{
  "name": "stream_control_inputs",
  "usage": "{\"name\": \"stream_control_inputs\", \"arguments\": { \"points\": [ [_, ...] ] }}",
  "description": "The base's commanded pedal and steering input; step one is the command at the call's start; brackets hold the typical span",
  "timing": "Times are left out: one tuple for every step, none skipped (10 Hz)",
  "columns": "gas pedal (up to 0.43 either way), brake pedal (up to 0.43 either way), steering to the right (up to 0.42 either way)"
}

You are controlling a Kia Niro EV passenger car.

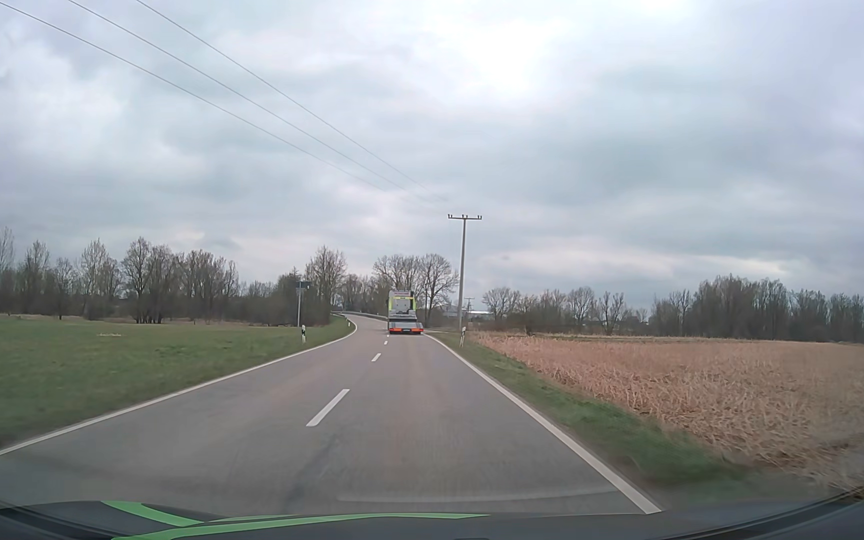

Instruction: Follow the waypoints while adhering to traffic rules and regulations

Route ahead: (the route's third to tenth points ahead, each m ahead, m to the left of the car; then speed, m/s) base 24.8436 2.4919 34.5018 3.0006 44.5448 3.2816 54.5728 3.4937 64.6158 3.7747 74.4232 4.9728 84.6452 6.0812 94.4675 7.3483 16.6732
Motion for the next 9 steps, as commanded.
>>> {"name": "stream_control_inputs", "arguments": {
  "points": [
    [0.079,0.000,-0.006],
    [0.098,0.000,-0.006],
    [0.098,0.000,-0.006],
    [0.110,0.000,-0.006],
    [0.110,0.000,-0.006],
    [0.110,0.000,-0.006],
    [0.110,0.000,-0.006],
    [0.110,0.000,-0.005],
    [0.110,0.000,-0.005]
  ]
}}
